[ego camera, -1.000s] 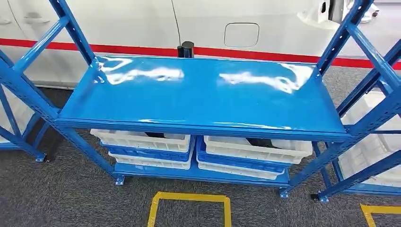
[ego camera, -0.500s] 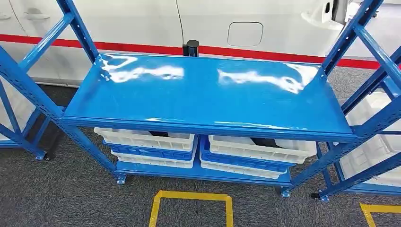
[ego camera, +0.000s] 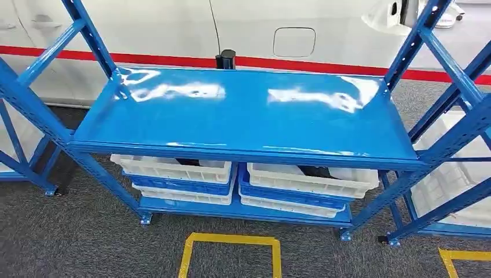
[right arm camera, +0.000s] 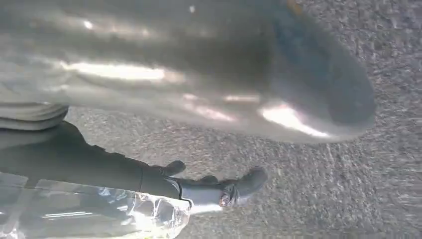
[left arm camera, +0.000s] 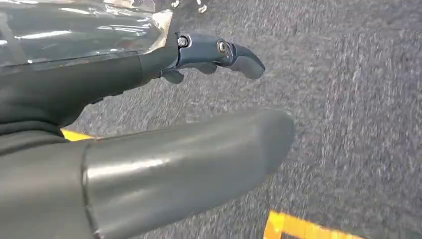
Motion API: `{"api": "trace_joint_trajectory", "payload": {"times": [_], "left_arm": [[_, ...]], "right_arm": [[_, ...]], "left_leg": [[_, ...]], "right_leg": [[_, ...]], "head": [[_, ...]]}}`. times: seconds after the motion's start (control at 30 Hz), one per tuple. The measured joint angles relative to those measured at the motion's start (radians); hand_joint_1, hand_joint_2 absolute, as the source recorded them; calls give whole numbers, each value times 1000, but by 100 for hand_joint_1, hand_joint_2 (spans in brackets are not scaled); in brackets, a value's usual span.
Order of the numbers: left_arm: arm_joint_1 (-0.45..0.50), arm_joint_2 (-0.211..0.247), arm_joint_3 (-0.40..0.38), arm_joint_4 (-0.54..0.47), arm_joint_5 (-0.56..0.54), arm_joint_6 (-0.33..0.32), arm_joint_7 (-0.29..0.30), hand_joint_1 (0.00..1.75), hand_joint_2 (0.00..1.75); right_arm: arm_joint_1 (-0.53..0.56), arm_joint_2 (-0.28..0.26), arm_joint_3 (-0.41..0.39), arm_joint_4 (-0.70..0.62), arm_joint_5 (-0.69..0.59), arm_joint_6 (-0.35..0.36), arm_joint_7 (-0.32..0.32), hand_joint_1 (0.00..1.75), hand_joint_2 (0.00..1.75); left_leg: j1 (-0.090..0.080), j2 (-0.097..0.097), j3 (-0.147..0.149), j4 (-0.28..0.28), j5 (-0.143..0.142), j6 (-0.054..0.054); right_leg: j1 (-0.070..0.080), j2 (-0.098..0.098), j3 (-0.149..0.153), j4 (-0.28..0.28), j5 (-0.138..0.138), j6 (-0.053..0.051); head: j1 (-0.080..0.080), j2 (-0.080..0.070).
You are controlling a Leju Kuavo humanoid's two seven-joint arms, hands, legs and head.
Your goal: Take the parts from the cabinet and place them on the table.
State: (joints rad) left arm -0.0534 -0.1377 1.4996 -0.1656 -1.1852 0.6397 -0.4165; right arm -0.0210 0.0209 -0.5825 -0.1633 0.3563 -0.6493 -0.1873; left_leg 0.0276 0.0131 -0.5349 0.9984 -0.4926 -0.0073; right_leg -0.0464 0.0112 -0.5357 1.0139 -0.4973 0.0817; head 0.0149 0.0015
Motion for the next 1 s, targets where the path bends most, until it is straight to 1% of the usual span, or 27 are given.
{"api": "trace_joint_trajectory", "payload": {"times": [0.03, 0.07, 0.1, 0.13, 0.17, 0.23, 0.27, 0.3, 0.33, 0.37, 0.4, 0.43, 0.47, 0.5, 0.53, 0.57, 0.6, 0.63, 0.67, 0.73, 0.77, 0.8, 0.83, 0.87, 0.93, 0.97, 1.0], "left_arm": [[-1, -1, 0, 0, -2, -1, -1, 0, 0], [-1, -2, 0, 0, -1, -2, -1, 0, 0], [0, -2, 0, 0, -2, -3, -1, 0, 0], [0, -2, 0, 0, -2, -5, -1, 0, 0], [0, -2, 0, 0, -3, -8, -2, 0, 0], [0, -2, 0, 0, -8, -9, -3, 0, 0], [1, -2, 0, 0, -8, -9, -3, 0, 0], [1, -2, 0, 0, -8, -8, -2, 0, 0], [1, -3, 0, 0, -8, -8, -2, 0, 0], [1, -3, 0, 0, -8, -8, -2, 0, 0], [0, -3, 0, 0, -8, -8, -2, 0, 0], [0, -2, 0, 0, -8, -8, -2, 0, 0], [-2, 1, 0, -1, -8, -7, -1, 0, 0], [-3, -3, 0, -1, -9, -7, -1, 0, 0], [-2, -1, 0, -1, -9, -6, -1, 0, 0], [-1, -2, 0, -1, -9, -6, 0, 0, 0], [-1, -2, 0, -1, -8, -6, 0, 0, 0], [-1, -3, 0, -1, -8, -6, 0, 0, 0], [-3, -3, 0, -1, -8, -6, 0, 0, 0], [0, -4, 0, -1, -7, -6, 0, 0, 0], [0, -4, 0, -1, -6, -6, 0, 0, 0], [0, -4, 0, -1, -3, -6, 1, 0, 0], [0, -5, 0, -1, 1, -6, 1, 0, 0], [0, -6, 0, -1, 3, -6, 1, 0, 0], [-1, -8, 2, -1, 12, -6, 1, 0, 0], [-1, -7, 3, -2, 15, -6, 1, 0, 0], [-3, -7, 6, -2, 22, -6, 0, 0, 0]], "right_arm": [[2, 0, 0, 0, -1, 0, -1, 0, 0], [2, 0, 0, 0, -1, 0, -2, 0, 0], [1, 1, 0, 0, -3, 0, -2, 0, 0], [2, 3, 0, 0, -5, 0, -4, 0, 0], [2, 3, 0, 0, -8, 0, -5, 0, 0], [4, 3, 0, 0, -10, 0, -7, 0, 0], [5, 5, 0, 0, -11, 0, -8, 0, 0], [7, 5, 0, 0, -11, 0, -10, 0, 0], [8, 5, 0, 0, -12, 0, -10, 0, 0], [9, 5, 0, 0, -12, 0, -10, 0, 0], [9, 5, 0, 0, -12, 0, -11, 0, 0], [9, 6, 0, 0, -11, 0, -11, 0, 0], [10, 12, 0, 0, -10, 0, -11, 0, 0], [9, 10, 0, 0, -10, 0, -13, 0, 0], [7, 11, 0, 0, -10, 0, -14, 0, 0], [6, 11, 0, 0, -10, 0, -14, 0, 0], [6, 11, 0, 0, -10, 0, -14, 0, 0], [6, 12, 0, 0, -10, 0, -14, 0, 0], [7, 13, 0, 0, -9, 0, -16, 0, 0], [6, 11, 0, 0, -7, 0, -17, 0, 0], [7, 11, 0, 0, -6, 0, -17, 0, 0], [9, 11, 0, 0, -6, 0, -17, 0, 0], [11, 11, 0, 0, -6, 0, -17, 0, 0], [13, 11, 0, 0, -6, 0, -17, 0, 0], [11, 10, 0, 0, -5, 0, -17, 0, 0], [9, 11, 0, 0, -3, 0, -17, 0, 0], [9, 12, 0, 0, -3, 0, -17, 0, 0]], "left_leg": [[2, -1, 1, -2, 2, -3], [4, -1, 4, -7, 5, -7], [11, -1, 3, -3, 5, -11], [13, -3, -1, 11, -11, -12], [12, -4, -23, 62, -57, -10], [8, -5, -96, 222, -148, -9], [6, -5, -128, 292, -174, -5], [3, -5, -139, 317, -173, 1], [-1, -5, -128, 298, -152, 9], [-7, -6, -92, 232, -111, 23], [-16, -8, -45, 140, -66, 40], [-26, -14, 0, 59, -33, 59], [-33, -13, 16, 25, -39, 72], [-36, -4, 14, 20, -32, 65], [-39, -5, 13, 20, -31, 64], [-44, -5, 12, 19, -28, 67], [-43, -5, 12, 9, -21, 70], [-30, 1, 18, -6, -6, 66], [-31, 0, 17, -12, -2, 72], [-31, 3, 8, -11, 3, 72], [-32, 6, 4, -11, 5, 72], [-32, 7, 1, -10, 7, 70], [-31, 7, 1, -10, 9, 69], [-30, 7, 1, -9, 10, 67], [-26, 7, 1, -1, 11, 63], [-32, 7, -4, 5, 9, 57], [-35, 6, -9, 13, 8, 51]], "right_leg": [[2, 0, -4, 2, -3, -13], [7, 0, -8, 6, -3, -24], [4, 0, -6, 5, 1, -36], [4, 0, -8, 4, 4, -42], [7, -1, -6, 5, 7, -48], [17, -1, -17, 5, 13, -58], [22, -1, -22, 6, 15, -60], [27, -1, -24, 6, 16, -62], [33, -1, -24, 6, 18, -65], [38, 0, -23, 6, 18, -65], [41, 1, -22, 6, 18, -65], [44, 2, -20, 5, 18, -64], [48, 0, -20, 7, 18, -63], [52, 0, -22, 8, 19, -63], [49, -2, -24, 7, 21, -59], [44, -3, -24, 4, 25, -53], [48, -4, -23, 3, 27, -48], [44, -6, -34, 19, 18, -47], [48, -6, -48, 50, -7, -48], [43, -6, -112, 198, -81, -53], [43, -6, -142, 273, -110, -51], [40, -6, -157, 316, -120, -43], [36, -6, -143, 300, -109, -32], [33, -7, -106, 240, -84, -18], [25, -11, -1, 49, -19, 7], [23, -13, 20, -6, -19, 6], [27, -5, 16, -7, -9, -12]], "head": [[-7, 0], [-9, 0], [-8, 0], [-10, 0], [-10, 0], [-14, 0], [-13, 0], [-13, 0], [-13, 0], [-13, 0], [-13, 0], [-13, 0], [-10, 0], [-10, 0], [-12, 0], [-11, 0], [-12, 0], [-11, 0], [-8, 0], [-7, 0], [-6, 0], [-5, 0], [-6, 0], [-6, 0], [-6, 0], [-3, 0], [-6, 0]]}}
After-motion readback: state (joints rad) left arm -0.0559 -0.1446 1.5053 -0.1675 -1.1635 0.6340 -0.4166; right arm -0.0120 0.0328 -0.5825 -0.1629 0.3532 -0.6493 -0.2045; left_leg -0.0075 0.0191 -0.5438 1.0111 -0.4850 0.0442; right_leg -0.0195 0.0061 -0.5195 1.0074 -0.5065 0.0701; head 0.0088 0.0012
